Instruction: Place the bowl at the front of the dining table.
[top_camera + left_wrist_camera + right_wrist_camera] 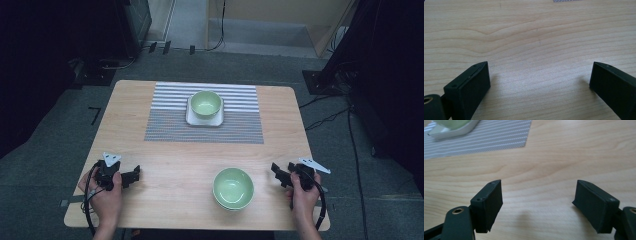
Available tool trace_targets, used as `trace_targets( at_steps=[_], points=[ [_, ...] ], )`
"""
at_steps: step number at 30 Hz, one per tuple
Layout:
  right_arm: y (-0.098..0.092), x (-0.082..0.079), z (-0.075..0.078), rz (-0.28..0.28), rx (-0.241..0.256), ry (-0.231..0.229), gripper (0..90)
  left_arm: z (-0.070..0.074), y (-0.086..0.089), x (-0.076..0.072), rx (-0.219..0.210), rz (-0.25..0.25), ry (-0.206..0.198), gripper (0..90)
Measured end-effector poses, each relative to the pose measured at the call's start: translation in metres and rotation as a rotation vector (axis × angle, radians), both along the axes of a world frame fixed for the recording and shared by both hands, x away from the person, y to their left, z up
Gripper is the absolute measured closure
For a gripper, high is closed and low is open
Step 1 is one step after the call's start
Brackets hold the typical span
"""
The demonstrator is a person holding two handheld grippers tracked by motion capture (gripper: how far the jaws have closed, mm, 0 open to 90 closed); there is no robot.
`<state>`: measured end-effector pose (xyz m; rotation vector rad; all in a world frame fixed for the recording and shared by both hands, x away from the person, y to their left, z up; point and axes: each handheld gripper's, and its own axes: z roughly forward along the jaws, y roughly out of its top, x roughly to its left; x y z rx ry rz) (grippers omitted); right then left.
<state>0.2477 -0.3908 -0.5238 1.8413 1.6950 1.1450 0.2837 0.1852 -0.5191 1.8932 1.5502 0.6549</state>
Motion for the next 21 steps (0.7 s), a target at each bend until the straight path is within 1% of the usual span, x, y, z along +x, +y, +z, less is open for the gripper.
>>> trace_targets(
  at_steps=[2,4,5,9,10,11,12,15,21],
  points=[
    [-0.002,-0.002,0.000,-0.009,-0.013,0.001,22.2,0.000,0.000,0.000,0.000,0.000,0.000,2.7],
    [-0.001,-0.003,0.000,-0.017,-0.047,0.007,21.9,0.000,0.000,0.000,0.000,0.000,0.000,2.7],
    [-0.001,-0.003,0.000,-0.017,-0.047,0.007,21.9,0.000,0.000,0.000,0.000,0.000,0.000,2.7],
    [0.007,-0.006,0.001,0.004,-0.159,0.025,19.9,0.000,0.000,0.000,0.000,0.000,0.000,2.7],
    [0.013,-0.007,0.000,0.023,-0.224,0.036,18.5,0.000,0.000,0.000,-0.001,0.000,0.000,2.7],
    [0.017,-0.007,0.000,0.031,-0.268,0.043,17.9,0.000,0.000,0.000,-0.001,0.000,0.000,2.7],
    [0.020,-0.007,0.000,0.039,-0.290,0.045,16.9,0.000,0.000,0.000,-0.001,0.000,0.000,2.7],
    [0.023,-0.007,0.000,0.032,-0.285,0.053,14.5,0.000,0.000,0.000,-0.001,0.000,0.000,2.7],
    [0.024,-0.006,-0.001,0.030,-0.285,0.055,12.7,0.000,-0.001,0.001,-0.001,0.003,0.001,2.7]
  ],
)
